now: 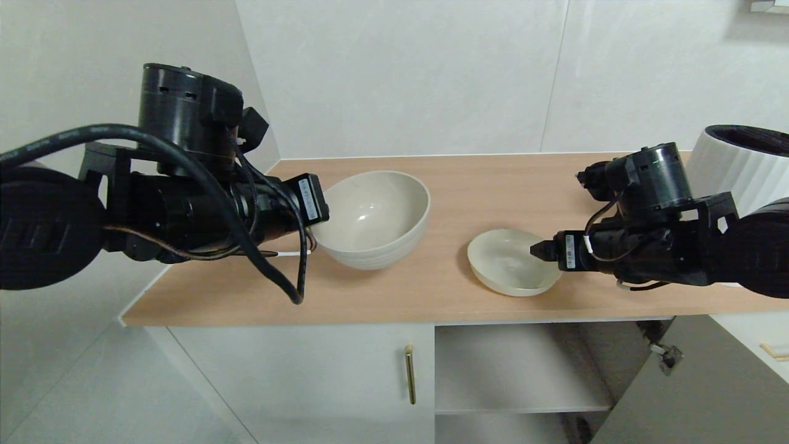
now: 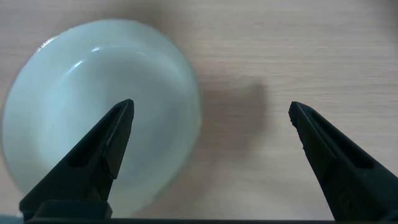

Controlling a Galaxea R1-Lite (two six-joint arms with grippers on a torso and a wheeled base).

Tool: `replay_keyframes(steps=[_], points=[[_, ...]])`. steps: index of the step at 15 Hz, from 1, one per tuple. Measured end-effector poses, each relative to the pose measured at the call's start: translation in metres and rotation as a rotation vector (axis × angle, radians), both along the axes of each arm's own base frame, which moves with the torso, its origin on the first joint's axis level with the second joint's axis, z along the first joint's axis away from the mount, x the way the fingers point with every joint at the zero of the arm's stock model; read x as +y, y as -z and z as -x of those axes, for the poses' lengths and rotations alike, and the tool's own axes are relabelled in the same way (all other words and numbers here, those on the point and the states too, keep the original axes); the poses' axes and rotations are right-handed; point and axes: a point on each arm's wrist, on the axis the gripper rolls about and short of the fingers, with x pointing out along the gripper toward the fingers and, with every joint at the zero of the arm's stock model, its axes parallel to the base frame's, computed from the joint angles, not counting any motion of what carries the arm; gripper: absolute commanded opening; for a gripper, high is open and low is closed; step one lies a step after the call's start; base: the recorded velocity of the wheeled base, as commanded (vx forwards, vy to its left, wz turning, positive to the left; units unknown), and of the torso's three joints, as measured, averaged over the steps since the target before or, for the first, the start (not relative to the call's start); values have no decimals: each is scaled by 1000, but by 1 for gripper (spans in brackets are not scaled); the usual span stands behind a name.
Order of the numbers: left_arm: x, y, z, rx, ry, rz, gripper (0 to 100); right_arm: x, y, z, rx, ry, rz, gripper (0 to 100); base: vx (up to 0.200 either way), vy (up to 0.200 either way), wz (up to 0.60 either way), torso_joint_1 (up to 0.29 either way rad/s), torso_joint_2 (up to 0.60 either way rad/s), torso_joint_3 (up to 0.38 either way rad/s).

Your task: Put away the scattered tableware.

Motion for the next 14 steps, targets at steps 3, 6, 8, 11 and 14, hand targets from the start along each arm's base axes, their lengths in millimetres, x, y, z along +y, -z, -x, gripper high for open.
replay_keyframes(steps=[3,6,8,11,14], points=[[0,0,0,-2,0,0,0,3,9,-5,20,0,9,100,0,0,0,0,0,0],[0,0,0,0,1,-3,0,5,12,-8,13,0,5,100,0,0,0,0,0,0],[0,1,0,1,1,-3,0,5,13,-8,16,-1,7,0,0,0,0,0,0,0],[0,1,0,2,1,-3,0,8,14,-7,20,-3,-3,0,0,0,0,0,0,0],[0,1,0,2,0,-3,0,9,14,-7,19,-5,-6,0,0,0,0,0,0,0]])
